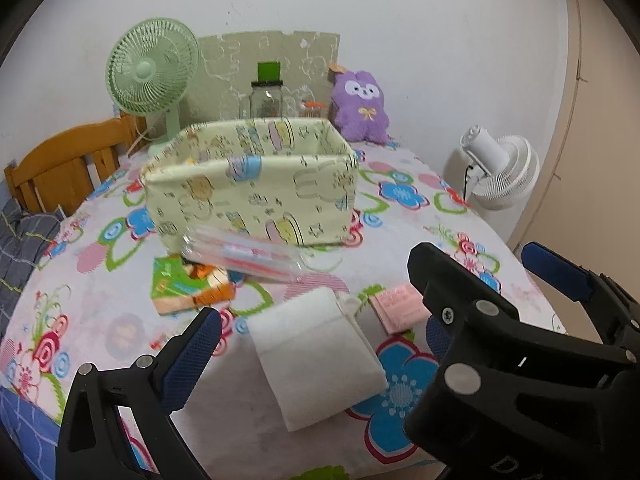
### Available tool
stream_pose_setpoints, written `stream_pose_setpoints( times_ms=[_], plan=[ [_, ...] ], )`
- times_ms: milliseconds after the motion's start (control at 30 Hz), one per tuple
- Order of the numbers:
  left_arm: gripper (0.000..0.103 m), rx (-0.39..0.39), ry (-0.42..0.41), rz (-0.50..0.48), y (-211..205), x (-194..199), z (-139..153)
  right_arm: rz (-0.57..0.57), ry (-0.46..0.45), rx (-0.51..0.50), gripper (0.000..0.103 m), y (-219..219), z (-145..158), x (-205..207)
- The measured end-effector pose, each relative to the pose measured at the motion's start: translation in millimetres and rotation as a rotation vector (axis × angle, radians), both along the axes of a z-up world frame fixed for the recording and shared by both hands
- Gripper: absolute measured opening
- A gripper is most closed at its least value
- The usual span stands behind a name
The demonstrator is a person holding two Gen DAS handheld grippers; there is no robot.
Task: Organize soft objects
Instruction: 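Withdraw both tools from the box toward the white pad and pink packet, then grasp the white folded pad with the left tool while the right tool grasps the pink packet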
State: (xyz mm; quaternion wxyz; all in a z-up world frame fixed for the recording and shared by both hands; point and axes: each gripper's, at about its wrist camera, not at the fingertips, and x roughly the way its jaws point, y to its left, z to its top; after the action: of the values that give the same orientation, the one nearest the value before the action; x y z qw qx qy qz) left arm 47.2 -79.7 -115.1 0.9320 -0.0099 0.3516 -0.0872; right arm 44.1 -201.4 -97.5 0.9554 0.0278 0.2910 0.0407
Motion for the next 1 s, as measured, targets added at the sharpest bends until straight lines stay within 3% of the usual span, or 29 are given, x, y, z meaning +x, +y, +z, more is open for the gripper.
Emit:
stream_pose_setpoints(
  times_ms=[600,1000],
  plan=[
    [0.103,0.013,0.128,0.020,-10.3,25.6,-41.2,-0.017,0.116,0.002,0.096,-15.1,-37.8,22.4],
    [0.101,0.050,0.143,0.033,-18.4,37.2,-52.3,-0.019,0.180,0.017,0.096,-18.3,-54.8,38.1]
  ],
)
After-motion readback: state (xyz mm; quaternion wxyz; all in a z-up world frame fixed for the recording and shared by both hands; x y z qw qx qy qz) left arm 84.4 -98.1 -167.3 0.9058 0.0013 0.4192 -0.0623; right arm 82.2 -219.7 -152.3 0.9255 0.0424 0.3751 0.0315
